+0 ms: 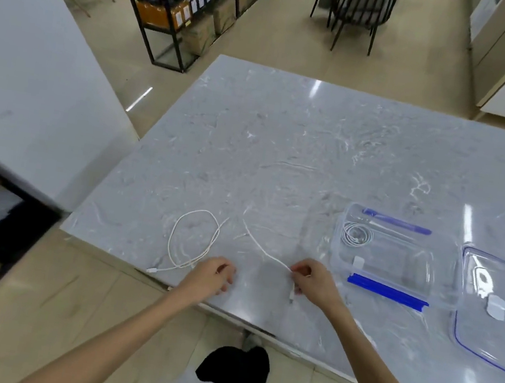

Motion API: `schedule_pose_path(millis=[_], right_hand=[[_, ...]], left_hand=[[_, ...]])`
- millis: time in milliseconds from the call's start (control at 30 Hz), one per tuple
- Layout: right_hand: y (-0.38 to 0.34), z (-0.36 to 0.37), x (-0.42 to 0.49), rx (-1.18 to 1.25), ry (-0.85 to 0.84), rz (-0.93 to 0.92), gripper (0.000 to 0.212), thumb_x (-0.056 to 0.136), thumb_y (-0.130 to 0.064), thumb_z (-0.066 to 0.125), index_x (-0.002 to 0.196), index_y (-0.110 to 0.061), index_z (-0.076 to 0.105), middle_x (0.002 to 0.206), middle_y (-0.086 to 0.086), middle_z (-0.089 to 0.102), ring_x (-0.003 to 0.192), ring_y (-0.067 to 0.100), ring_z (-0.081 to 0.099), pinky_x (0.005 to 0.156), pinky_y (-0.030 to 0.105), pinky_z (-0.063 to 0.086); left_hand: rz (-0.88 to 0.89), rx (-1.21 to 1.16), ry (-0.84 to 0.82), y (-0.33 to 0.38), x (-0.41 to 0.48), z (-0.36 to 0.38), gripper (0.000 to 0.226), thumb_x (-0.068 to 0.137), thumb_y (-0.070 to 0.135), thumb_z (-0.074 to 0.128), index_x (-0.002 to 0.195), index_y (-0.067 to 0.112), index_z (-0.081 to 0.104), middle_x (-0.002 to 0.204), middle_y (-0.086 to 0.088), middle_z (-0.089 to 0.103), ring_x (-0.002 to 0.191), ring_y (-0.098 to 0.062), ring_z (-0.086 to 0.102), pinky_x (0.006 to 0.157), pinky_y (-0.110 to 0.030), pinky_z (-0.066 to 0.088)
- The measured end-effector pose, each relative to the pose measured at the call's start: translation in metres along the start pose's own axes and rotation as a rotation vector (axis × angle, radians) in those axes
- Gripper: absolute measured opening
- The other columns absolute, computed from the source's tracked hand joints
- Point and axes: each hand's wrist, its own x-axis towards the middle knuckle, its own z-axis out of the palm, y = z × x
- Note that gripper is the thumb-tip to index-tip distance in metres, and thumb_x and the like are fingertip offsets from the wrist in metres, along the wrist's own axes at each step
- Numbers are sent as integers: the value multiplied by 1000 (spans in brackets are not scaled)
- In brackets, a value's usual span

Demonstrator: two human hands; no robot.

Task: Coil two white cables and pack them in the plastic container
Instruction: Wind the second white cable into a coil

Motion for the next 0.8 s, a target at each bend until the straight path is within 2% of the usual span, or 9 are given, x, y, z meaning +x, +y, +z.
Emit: schedule_pose_path(millis=[100,200,300,400,533,600,667,733,800], right_hand=[[-37,-14,-13,401,106,-4,14,88,3,62,101,5,65,79,14,63,56,16,62,62,28,62],[-85,-37,-29,508,240,-109,12,88,-3,64,99,0,66,81,12,68,67,22,70,70,31,61],[-143,-83,-39,541,397,-265,10,87,-11,67,96,-7,67,77,1,71,63,10,71,59,20,55],[-203,-137,-42,519,478,-423,11,88,-12,67,98,-9,69,74,-3,70,58,-1,67,54,12,49],[-273,-198,-44,281,610,-671,30,91,4,53,116,-5,67,104,7,71,87,5,68,73,21,55],[-310,-232,-44,-5,782,-817,46,92,6,50,137,-6,53,138,12,54,121,19,54,98,30,48],[-344,-264,-45,-90,795,-953,51,98,-2,50,147,-9,39,151,10,41,139,23,39,113,38,36],[-369,-289,-49,22,677,-1011,41,102,-17,50,142,-13,49,137,-1,57,127,10,51,106,28,40],[-379,-309,-48,91,597,-1050,26,100,-29,51,117,-18,68,93,-10,69,86,0,62,79,14,47]], left_hand=[[-3,-310,-151,57,1,8,27,103,31,45,106,10,61,95,-8,70,75,-18,66,63,-23,55],[124,-455,-308,130,1,-3,43,100,43,47,119,9,63,109,-10,71,102,-29,69,79,-36,61],[364,-446,-468,210,4,-36,33,100,22,56,119,-4,61,120,-18,69,111,-35,67,83,-40,60],[528,-349,-436,287,7,-76,17,96,-2,56,113,-1,59,111,-18,71,99,-32,71,77,-34,61],[699,-171,-335,378,-1,-126,23,97,-10,45,113,0,57,99,-13,68,76,-21,71,65,-25,61],[782,-103,-274,425,-6,-154,24,99,-9,40,118,-9,55,94,-16,66,68,-20,69,61,-24,59],[883,-68,-242,467,-12,-173,24,99,-8,35,111,-10,57,83,-15,65,61,-15,68,56,-22,57],[952,-101,-223,497,-18,-188,27,102,-4,33,99,0,60,78,-11,63,57,-11,63,53,-18,51],[950,-204,-276,516,-17,-199,31,104,2,33,95,5,63,73,-3,63,55,-7,55,52,-18,43]])
